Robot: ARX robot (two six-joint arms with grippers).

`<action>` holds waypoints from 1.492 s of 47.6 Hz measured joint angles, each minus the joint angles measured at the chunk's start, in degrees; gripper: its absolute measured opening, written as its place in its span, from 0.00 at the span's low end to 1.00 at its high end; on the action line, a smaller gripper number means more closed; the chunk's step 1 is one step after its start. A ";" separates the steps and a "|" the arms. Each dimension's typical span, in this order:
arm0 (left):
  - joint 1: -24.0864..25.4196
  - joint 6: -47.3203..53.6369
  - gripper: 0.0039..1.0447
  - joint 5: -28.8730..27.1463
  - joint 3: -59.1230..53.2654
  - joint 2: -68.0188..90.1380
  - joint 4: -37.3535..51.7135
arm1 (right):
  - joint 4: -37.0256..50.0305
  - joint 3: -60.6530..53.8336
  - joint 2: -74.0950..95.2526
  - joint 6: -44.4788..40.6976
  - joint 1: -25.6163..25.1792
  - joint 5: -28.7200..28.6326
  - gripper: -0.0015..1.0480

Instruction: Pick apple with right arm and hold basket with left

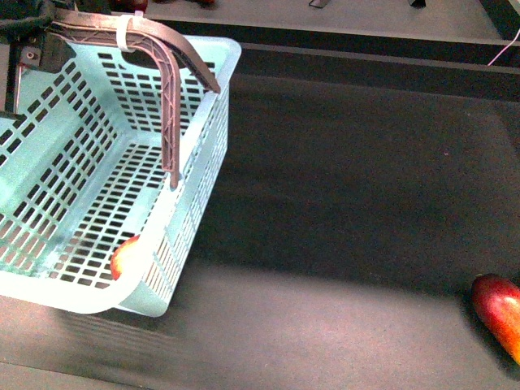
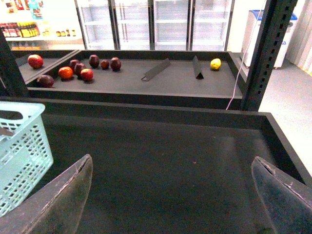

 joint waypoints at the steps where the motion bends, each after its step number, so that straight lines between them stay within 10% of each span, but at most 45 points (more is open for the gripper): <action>1: 0.13 -0.26 0.15 -0.22 0.11 0.63 0.00 | 0.00 0.00 0.00 0.00 0.00 0.02 0.92; 27: 0.63 -2.75 0.17 -0.74 3.72 6.51 0.35 | 0.00 0.00 0.00 0.00 0.00 0.02 0.92; 51: -1.57 -4.63 0.95 -4.44 1.27 -4.26 -4.70 | 0.00 0.00 0.00 0.00 0.00 0.02 0.92; 66: -4.66 -4.15 0.94 -10.16 -4.17 -18.60 -12.46 | 0.00 0.00 0.00 0.00 0.00 0.00 0.92; 71: -3.58 14.53 0.81 -3.54 -13.16 -21.00 9.29 | 0.00 0.00 -0.02 0.00 0.00 0.02 0.92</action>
